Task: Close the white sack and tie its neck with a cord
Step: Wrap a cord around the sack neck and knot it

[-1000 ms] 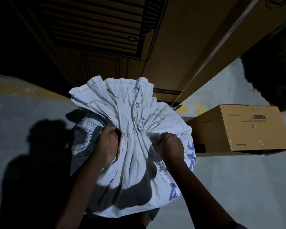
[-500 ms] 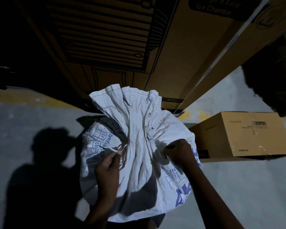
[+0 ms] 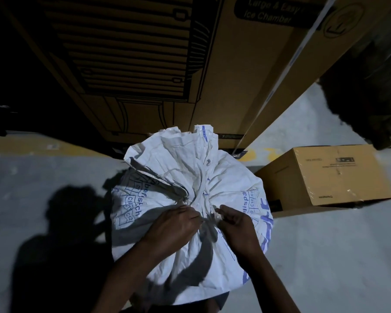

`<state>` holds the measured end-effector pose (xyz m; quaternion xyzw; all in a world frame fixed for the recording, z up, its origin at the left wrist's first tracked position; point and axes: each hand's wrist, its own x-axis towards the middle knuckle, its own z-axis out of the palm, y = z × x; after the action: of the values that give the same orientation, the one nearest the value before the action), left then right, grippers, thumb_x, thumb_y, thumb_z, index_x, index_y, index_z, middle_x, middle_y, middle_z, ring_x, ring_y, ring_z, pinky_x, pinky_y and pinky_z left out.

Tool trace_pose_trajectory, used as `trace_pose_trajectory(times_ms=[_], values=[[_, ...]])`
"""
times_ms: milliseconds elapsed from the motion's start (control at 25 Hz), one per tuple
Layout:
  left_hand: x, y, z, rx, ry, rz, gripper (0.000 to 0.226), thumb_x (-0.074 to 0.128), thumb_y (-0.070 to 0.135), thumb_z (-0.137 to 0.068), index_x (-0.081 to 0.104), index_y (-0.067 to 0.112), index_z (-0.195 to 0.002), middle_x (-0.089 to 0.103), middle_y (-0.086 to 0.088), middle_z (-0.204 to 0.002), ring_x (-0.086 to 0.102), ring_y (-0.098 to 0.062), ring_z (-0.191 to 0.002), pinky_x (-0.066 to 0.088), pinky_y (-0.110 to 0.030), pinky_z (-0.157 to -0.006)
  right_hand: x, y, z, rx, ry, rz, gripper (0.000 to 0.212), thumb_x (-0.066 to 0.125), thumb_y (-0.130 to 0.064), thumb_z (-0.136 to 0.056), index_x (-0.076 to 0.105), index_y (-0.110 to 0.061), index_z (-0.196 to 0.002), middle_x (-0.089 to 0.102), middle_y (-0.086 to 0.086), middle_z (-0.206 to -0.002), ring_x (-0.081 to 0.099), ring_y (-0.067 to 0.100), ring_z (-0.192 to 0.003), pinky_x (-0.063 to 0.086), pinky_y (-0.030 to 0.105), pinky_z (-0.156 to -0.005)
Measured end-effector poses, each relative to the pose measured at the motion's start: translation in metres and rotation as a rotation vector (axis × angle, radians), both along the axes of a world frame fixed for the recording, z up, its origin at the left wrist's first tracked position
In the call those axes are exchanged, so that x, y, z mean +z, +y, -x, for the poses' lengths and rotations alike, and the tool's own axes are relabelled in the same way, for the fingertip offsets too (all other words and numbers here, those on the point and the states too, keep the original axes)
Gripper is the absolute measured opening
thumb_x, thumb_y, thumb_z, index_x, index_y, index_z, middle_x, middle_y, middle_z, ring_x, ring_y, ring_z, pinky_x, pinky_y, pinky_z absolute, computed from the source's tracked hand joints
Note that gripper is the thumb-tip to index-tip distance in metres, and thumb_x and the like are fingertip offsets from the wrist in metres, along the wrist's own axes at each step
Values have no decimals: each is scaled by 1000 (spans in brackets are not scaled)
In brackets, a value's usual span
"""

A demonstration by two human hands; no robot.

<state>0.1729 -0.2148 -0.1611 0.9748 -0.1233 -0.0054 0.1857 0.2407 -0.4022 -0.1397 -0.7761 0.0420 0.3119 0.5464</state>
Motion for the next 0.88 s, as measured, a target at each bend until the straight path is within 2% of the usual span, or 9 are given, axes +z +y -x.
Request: trace_pose_trajectory(times_ms=[80, 160, 280, 360, 440, 520, 560, 680, 880], values=[[5, 3, -20, 10, 169, 33, 24, 49, 26, -96, 66, 20, -80, 67, 0, -82, 67, -21, -81, 55, -39, -70, -4, 1, 3, -94, 126, -91, 18, 62, 11, -93, 76, 5, -104, 78, 25, -99, 71, 17, -87, 56, 25, -74], [10, 6, -38, 39, 305, 149, 27, 55, 33, -93, 71, 15, -79, 69, -2, -81, 67, -20, -80, 53, -37, -69, -4, -4, 4, -127, 167, -110, 24, 63, 10, -94, 82, -4, -100, 81, 19, -101, 73, 18, -86, 57, 23, -73], [10, 0, -50, 68, 357, 215, 28, 61, 39, -90, 77, 16, -86, 72, -2, -83, 66, -14, -80, 51, -32, -68, -5, -17, 0, -162, 132, -26, 31, 68, 4, -93, 86, -17, -81, 81, 19, -91, 69, 18, -81, 56, 32, -76], [8, -6, -52, 128, 397, 233, 29, 63, 41, -89, 76, 16, -84, 72, -3, -80, 66, -13, -76, 51, -31, -68, -4, -21, -1, -185, 141, -43, 30, 69, 1, -94, 86, -18, -79, 80, 22, -93, 72, 18, -81, 57, 34, -80], [6, -10, -53, 235, 400, 268, 30, 66, 37, -87, 72, 11, -74, 69, -7, -71, 67, -17, -70, 52, -31, -65, -2, -22, -1, -224, 171, -111, 32, 68, 2, -96, 87, -19, -81, 82, 18, -95, 77, 20, -86, 60, 31, -84], [7, -15, -53, 350, 361, 226, 35, 66, 28, -84, 56, 6, -59, 62, -11, -62, 66, -20, -64, 53, -32, -61, 1, -19, 0, -249, 175, -160, 38, 67, 2, -96, 88, -26, -82, 84, 8, -94, 79, 18, -90, 62, 29, -86], [8, -17, -52, 402, 357, 195, 32, 64, 26, -81, 54, 7, -58, 62, -11, -61, 67, -19, -62, 54, -32, -59, 0, -18, 1, -255, 170, -168, 40, 67, 2, -97, 88, -29, -82, 84, 5, -94, 79, 18, -91, 62, 30, -87], [10, -25, -48, 467, 381, 149, 28, 59, 25, -76, 49, 8, -56, 60, -14, -63, 64, -23, -61, 53, -32, -57, -6, -18, 4, -300, 173, -192, 31, 68, -2, -97, 87, -25, -92, 83, 7, -102, 78, 23, -102, 58, 38, -95], [1, -26, -39, 400, 317, 153, 26, 61, 23, -81, 49, 7, -64, 54, -12, -65, 56, -23, -58, 53, -39, -57, -17, -20, 13, -403, 261, -265, 24, 62, 0, -100, 78, -4, -117, 80, 15, -113, 75, 31, -110, 54, 48, -106]])
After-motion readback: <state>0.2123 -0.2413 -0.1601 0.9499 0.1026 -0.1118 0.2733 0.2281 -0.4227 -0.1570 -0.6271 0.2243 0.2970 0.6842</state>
